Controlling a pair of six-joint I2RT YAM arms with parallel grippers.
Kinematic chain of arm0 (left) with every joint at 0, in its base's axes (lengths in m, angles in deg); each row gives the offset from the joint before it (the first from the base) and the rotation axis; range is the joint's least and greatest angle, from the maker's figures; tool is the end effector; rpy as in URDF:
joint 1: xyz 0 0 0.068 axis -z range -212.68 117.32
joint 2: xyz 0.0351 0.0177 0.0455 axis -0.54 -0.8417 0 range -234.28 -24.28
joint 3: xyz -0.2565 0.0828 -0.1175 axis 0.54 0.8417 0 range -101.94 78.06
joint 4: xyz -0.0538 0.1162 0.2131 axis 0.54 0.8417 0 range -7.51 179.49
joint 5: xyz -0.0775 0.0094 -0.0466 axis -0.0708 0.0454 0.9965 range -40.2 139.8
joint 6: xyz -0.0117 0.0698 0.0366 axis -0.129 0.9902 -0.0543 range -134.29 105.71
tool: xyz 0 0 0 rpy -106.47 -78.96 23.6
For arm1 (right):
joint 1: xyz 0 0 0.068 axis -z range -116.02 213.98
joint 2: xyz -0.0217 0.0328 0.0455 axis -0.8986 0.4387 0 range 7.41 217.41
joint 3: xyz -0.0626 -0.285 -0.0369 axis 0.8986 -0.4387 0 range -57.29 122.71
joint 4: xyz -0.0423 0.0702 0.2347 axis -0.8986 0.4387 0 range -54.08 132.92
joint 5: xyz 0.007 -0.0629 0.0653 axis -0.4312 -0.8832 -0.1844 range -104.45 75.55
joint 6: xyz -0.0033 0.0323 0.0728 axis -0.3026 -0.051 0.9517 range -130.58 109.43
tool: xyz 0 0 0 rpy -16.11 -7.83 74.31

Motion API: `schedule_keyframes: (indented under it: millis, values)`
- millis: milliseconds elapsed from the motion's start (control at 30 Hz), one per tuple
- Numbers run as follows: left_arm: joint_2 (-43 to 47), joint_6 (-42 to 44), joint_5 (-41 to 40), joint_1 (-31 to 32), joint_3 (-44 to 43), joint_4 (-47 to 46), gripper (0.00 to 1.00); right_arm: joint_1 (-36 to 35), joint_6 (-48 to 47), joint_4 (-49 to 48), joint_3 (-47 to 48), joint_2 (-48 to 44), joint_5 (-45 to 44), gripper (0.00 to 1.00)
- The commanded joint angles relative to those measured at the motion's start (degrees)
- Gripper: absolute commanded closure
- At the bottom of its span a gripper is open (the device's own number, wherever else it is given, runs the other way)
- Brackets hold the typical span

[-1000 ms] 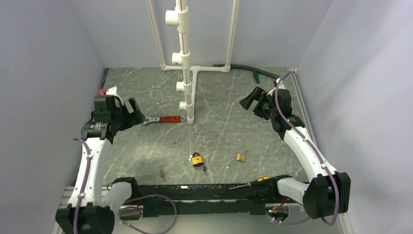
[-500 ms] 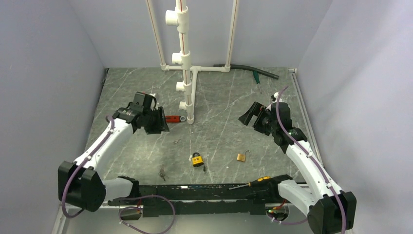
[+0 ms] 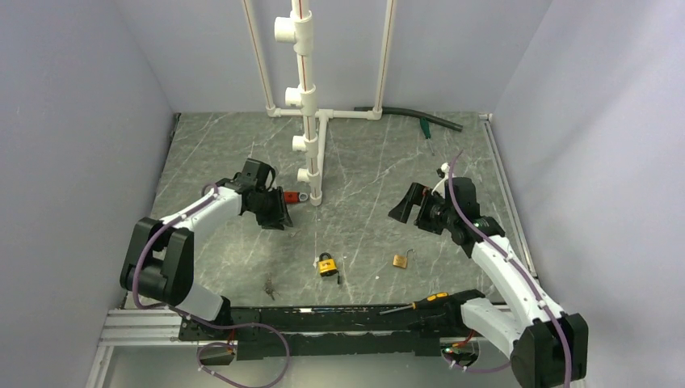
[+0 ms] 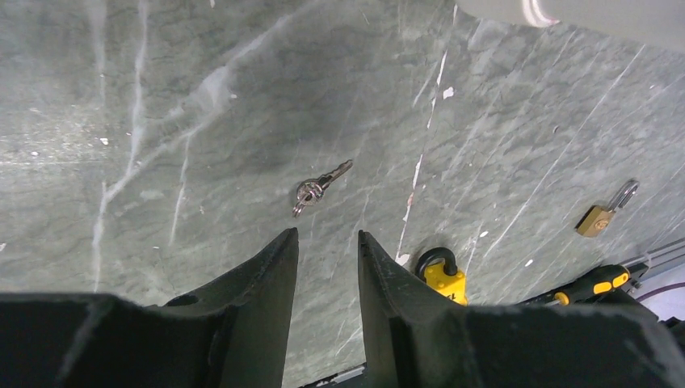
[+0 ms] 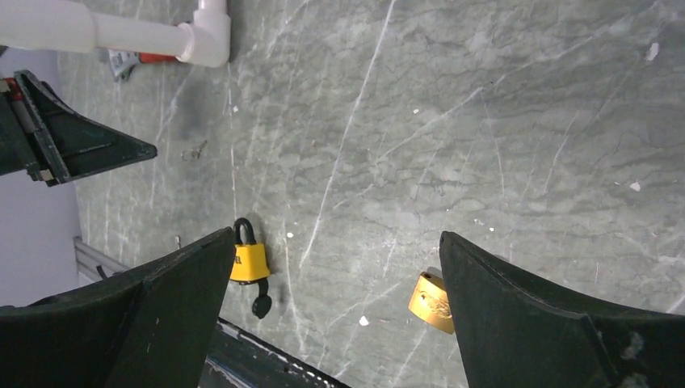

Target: Unlock with the key

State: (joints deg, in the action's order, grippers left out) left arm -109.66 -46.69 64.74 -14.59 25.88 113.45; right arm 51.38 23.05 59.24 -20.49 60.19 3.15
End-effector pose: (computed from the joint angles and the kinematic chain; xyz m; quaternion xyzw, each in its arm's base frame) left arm 0.2650 -0.1053 0.1958 -0.0915 0.9625 -0.2092 0.1464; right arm 0.1845 0.0625 0.2469 0.0985 0.8900 0.2932 0.3349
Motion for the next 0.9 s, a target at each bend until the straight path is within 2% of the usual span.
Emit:
schedule_keyframes:
  millis: [0,133,300,633,867]
  values:
    - [-0.53,-0.62,1.16,1.19,0.59,-3.14,0.63,-0.21,-2.95,-2.73,3.45,3.25,2.75,0.00]
    - [-0.22,-0.98,0.75,1.97,0.79,-1.41,0.66,-0.47,-3.62,-1.26,5.65,4.67,1.70,0.00]
    - [1.95,-1.35,-1.03,3.18,4.35,-2.50,0.64,-1.02,-3.22,-0.71,5.37,3.27,-0.24,0.00]
    - [2.37,-1.97,-1.84,4.12,5.09,-3.10,0.61,-2.07,-2.71,0.00,5.28,3.31,-0.19,0.00]
    - [2.24,-0.12,-8.14,4.07,3.95,-2.21,0.63,-2.60,-1.90,-0.02,4.64,2.70,-0.01,0.00]
